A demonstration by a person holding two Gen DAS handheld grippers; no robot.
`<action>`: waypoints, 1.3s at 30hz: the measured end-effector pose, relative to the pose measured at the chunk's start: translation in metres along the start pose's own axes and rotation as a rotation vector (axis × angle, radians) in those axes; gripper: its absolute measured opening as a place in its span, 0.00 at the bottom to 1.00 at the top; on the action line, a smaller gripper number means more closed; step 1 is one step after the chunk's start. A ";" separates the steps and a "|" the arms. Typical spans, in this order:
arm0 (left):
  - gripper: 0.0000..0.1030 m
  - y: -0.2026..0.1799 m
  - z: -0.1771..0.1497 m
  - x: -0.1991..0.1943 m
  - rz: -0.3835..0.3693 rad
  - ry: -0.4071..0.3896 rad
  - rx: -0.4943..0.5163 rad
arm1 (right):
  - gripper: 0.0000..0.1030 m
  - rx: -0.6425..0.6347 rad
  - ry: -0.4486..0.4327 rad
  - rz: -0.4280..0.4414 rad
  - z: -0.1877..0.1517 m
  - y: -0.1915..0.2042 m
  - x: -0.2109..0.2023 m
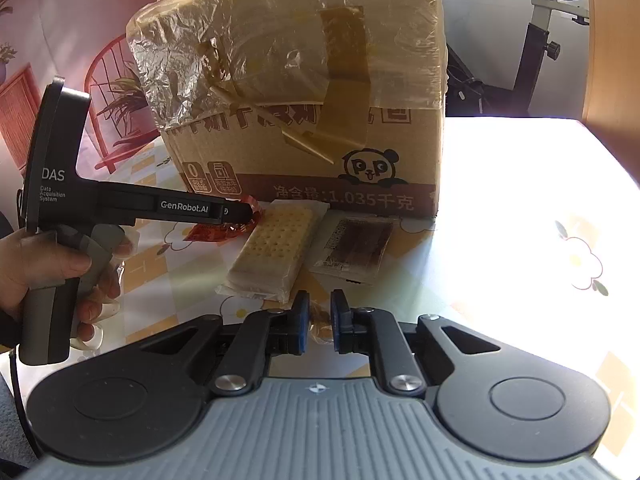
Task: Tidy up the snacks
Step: 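Grasp the small clear nut packet with right tool while left tool grasps the red packet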
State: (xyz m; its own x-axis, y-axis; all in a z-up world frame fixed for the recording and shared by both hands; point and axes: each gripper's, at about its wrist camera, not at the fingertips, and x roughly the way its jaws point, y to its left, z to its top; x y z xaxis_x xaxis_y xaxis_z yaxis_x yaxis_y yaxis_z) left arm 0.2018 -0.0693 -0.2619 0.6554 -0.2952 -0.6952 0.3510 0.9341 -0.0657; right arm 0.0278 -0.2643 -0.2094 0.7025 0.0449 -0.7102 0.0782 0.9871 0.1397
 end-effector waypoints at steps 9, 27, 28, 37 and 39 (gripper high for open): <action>0.61 0.006 -0.003 -0.003 -0.005 0.019 -0.009 | 0.18 -0.040 0.044 -0.005 -0.003 0.004 0.004; 0.63 0.006 -0.006 0.000 0.010 -0.008 0.021 | 0.18 -0.006 0.019 -0.053 -0.008 -0.004 -0.003; 0.56 0.003 -0.007 0.000 0.024 -0.010 0.047 | 0.18 -0.002 0.017 -0.056 -0.008 -0.004 -0.004; 0.18 0.004 -0.032 -0.043 -0.010 -0.053 0.044 | 0.18 -0.011 -0.015 -0.032 -0.004 0.005 -0.007; 0.15 0.007 -0.037 -0.053 -0.003 -0.070 0.034 | 0.18 -0.021 -0.023 -0.027 -0.003 0.009 -0.009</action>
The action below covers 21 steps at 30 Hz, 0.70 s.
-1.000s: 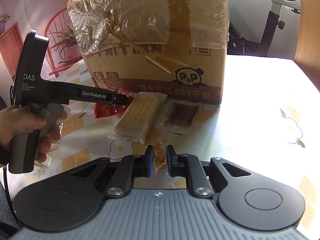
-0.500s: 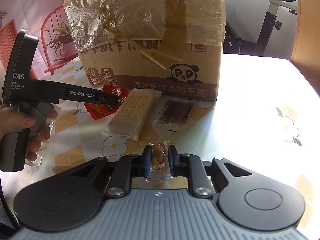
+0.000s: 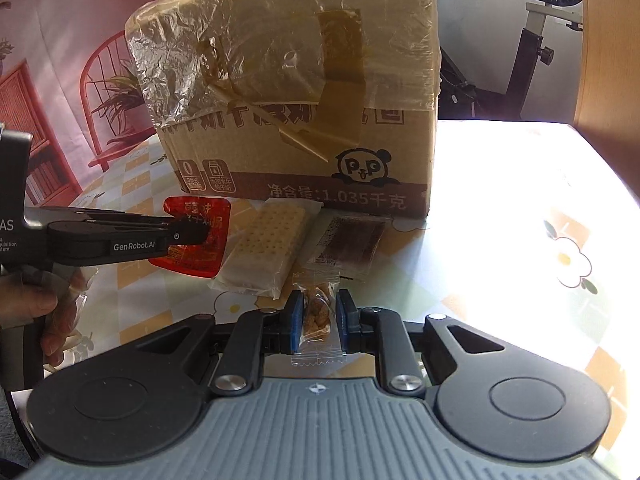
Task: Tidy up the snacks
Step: 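Grasp the small clear nut packet with right tool while left tool grasps the red packet, then carry both packets over the box and open both tools to drop them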
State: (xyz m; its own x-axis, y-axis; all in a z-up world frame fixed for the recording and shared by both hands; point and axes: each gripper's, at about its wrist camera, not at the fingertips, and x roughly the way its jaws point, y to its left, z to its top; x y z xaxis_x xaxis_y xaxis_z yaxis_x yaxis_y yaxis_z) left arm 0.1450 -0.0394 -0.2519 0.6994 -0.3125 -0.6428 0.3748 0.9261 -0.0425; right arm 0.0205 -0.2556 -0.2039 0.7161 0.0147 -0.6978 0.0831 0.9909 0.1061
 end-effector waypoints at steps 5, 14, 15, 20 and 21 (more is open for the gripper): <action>0.12 0.009 -0.004 -0.030 0.015 -0.054 -0.026 | 0.18 -0.020 -0.028 0.013 0.006 0.010 -0.008; 0.12 0.020 0.004 -0.083 0.037 -0.152 -0.066 | 0.18 -0.081 -0.120 0.030 0.027 0.028 -0.030; 0.12 0.021 0.007 -0.091 0.044 -0.171 -0.066 | 0.18 -0.089 -0.136 0.032 0.032 0.030 -0.034; 0.12 0.026 0.021 -0.120 0.068 -0.237 -0.105 | 0.18 -0.109 -0.199 0.050 0.054 0.038 -0.046; 0.12 0.025 0.024 -0.127 0.072 -0.252 -0.111 | 0.18 -0.117 -0.211 0.052 0.059 0.039 -0.049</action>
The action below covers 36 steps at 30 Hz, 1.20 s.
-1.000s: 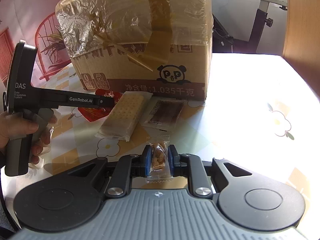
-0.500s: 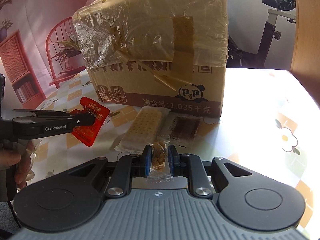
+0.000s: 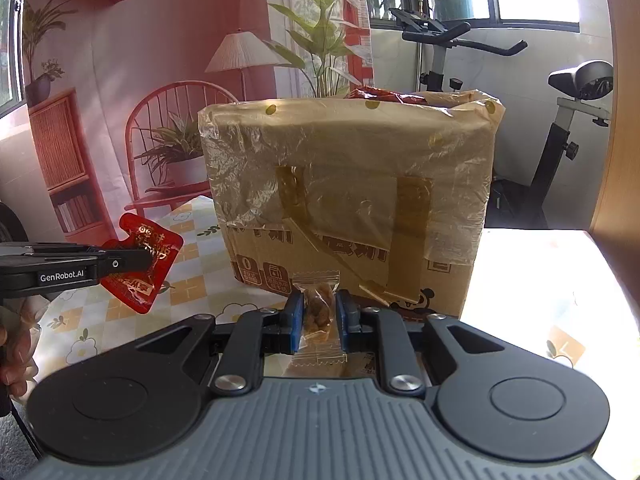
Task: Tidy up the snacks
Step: 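Carry both packets over the box and open both tools to drop them, then move both open tools back from the box toward the table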
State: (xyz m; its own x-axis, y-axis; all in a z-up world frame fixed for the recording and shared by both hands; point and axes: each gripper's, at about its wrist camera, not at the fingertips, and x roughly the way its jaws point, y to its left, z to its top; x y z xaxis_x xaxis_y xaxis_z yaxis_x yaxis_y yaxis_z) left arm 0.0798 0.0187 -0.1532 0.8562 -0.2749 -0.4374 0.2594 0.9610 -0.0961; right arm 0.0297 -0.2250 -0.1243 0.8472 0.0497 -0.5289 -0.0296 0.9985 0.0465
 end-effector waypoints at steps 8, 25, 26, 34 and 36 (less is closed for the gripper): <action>0.12 -0.002 0.066 -0.016 0.007 -0.128 -0.006 | 0.18 -0.048 -0.112 0.000 0.051 -0.004 -0.006; 0.12 -0.042 0.181 0.119 0.004 -0.098 0.050 | 0.18 -0.004 -0.103 -0.135 0.136 -0.067 0.072; 0.13 -0.043 0.179 0.124 0.004 -0.085 0.048 | 0.18 0.003 -0.088 -0.135 0.135 -0.070 0.075; 0.51 -0.043 0.170 0.143 0.004 -0.039 0.065 | 0.35 0.041 -0.053 -0.148 0.127 -0.083 0.073; 0.52 -0.047 0.167 0.140 0.007 -0.034 0.091 | 0.40 0.038 -0.060 -0.146 0.125 -0.083 0.068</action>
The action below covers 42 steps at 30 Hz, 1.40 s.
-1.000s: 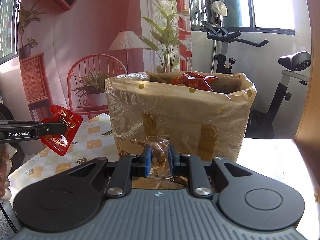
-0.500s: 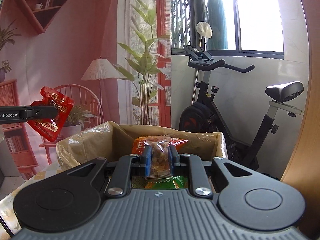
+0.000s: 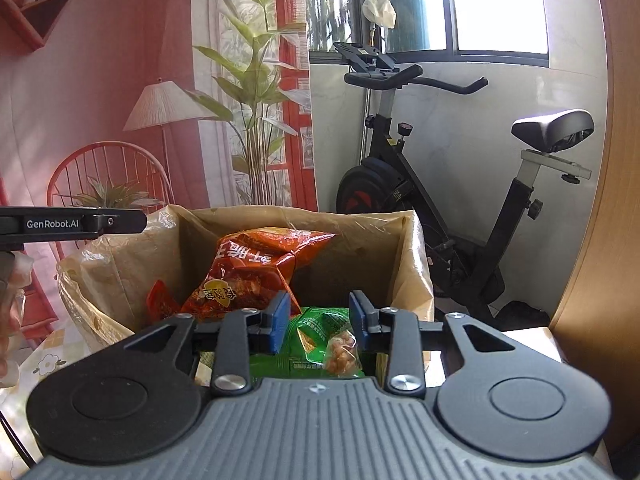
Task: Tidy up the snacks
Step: 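Move both open tools back from the box toward the table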
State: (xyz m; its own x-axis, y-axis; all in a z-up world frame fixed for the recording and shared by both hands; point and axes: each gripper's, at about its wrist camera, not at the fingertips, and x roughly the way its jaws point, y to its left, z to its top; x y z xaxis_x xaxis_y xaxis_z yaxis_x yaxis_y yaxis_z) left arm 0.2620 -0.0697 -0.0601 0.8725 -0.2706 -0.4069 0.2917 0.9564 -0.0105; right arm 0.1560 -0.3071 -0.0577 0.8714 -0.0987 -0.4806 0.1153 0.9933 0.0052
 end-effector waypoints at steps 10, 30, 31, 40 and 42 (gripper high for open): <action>0.52 0.001 -0.009 -0.046 0.007 -0.047 0.021 | 0.41 0.000 -0.036 0.033 -0.006 0.010 -0.034; 0.52 0.001 -0.069 -0.099 0.016 -0.024 -0.023 | 0.41 -0.009 -0.070 0.107 -0.046 0.042 -0.072; 0.52 0.000 -0.073 -0.099 0.013 -0.018 -0.023 | 0.41 -0.012 -0.069 0.108 -0.050 0.042 -0.072; 0.52 -0.012 -0.114 -0.092 -0.013 0.069 -0.032 | 0.41 0.003 -0.045 0.093 -0.083 0.031 -0.073; 0.52 -0.017 -0.122 -0.086 -0.018 0.094 -0.028 | 0.41 0.022 -0.026 0.089 -0.092 0.026 -0.070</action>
State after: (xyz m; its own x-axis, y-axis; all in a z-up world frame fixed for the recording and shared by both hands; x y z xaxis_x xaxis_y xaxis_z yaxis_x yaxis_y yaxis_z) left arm 0.1342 -0.0489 -0.1367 0.8259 -0.2778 -0.4905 0.2954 0.9544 -0.0433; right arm 0.0544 -0.2691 -0.1042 0.8907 -0.0123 -0.4544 0.0473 0.9967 0.0659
